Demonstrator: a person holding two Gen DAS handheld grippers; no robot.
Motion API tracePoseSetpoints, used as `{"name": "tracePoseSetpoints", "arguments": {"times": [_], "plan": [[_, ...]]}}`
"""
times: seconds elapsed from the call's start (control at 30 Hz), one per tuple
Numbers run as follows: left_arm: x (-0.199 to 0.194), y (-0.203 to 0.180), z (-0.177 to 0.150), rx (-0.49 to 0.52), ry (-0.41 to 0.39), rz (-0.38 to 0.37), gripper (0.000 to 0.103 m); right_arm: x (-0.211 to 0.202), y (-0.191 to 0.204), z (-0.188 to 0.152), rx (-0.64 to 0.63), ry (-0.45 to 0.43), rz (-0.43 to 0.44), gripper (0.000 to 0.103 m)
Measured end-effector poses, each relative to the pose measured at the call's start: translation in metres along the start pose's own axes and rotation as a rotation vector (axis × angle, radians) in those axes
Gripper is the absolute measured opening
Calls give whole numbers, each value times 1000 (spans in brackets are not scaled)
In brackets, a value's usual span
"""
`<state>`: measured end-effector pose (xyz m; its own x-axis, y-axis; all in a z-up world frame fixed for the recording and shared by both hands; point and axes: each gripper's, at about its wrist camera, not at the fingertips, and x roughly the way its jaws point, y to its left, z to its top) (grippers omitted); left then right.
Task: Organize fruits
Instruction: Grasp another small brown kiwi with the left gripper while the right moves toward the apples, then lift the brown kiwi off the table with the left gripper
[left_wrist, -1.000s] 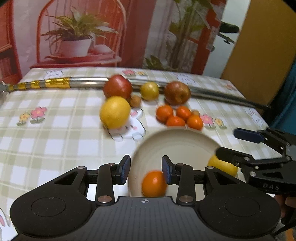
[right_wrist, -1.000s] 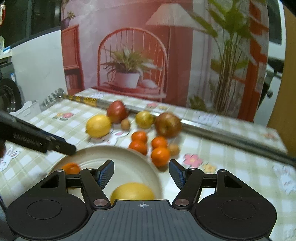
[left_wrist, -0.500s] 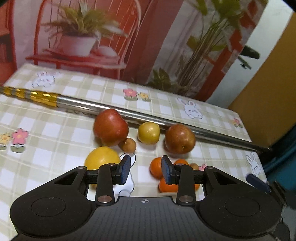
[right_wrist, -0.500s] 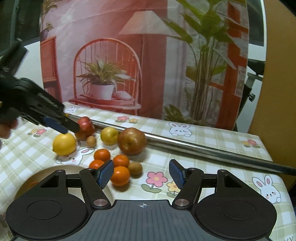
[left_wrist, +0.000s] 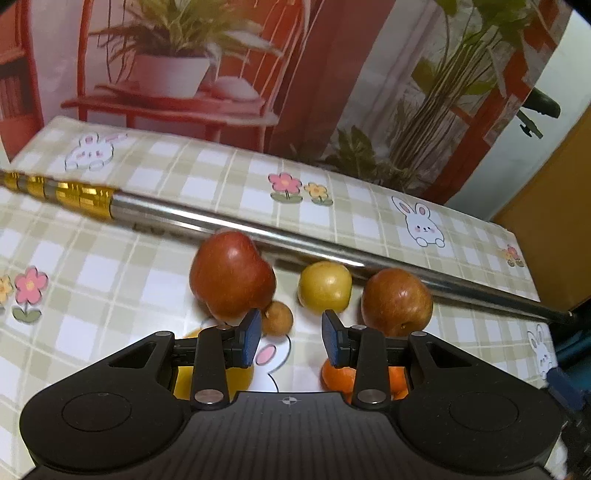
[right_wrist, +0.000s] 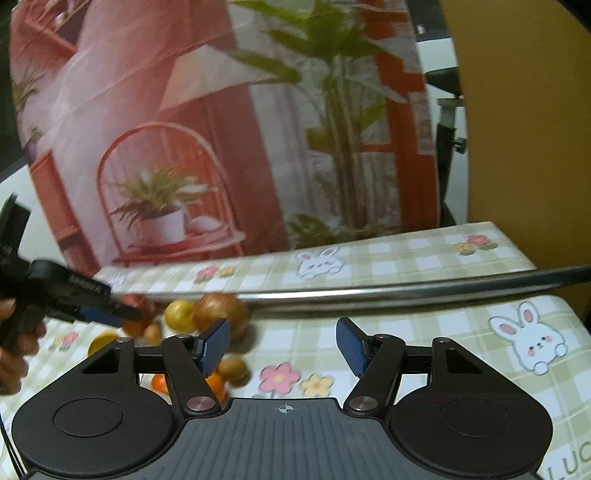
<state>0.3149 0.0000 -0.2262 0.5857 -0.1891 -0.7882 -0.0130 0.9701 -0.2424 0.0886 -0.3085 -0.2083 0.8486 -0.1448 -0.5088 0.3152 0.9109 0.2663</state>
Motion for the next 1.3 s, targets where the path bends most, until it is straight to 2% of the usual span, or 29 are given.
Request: {"name": "tracePoseSetpoints", "arguments": {"times": [0.27,0.33,0.43,0.53,0.9,0.97,1.3], "plan": [[20,-2,2,13,64,37,37,6,-2,3,9,10,13,61],[25,-4,0,21,70,54,35,8,-1,2,12,13,17,61],[31,-5,-1,27,73,73,27,9,-2,2,17,15,17,61],[36,-9,-2,45,62,94,27,11,-5,1,26,19,15,61],[44,-36,-18,236,-12,178,26,13,-11,-6,45,43,12,61],[40,-36,-21,241,-16,172,26,13,-12,-7,49,45,10,61],[-8,-45,-53,357,-22,40,26,12,-11,-8,50,51,22,61]]}}
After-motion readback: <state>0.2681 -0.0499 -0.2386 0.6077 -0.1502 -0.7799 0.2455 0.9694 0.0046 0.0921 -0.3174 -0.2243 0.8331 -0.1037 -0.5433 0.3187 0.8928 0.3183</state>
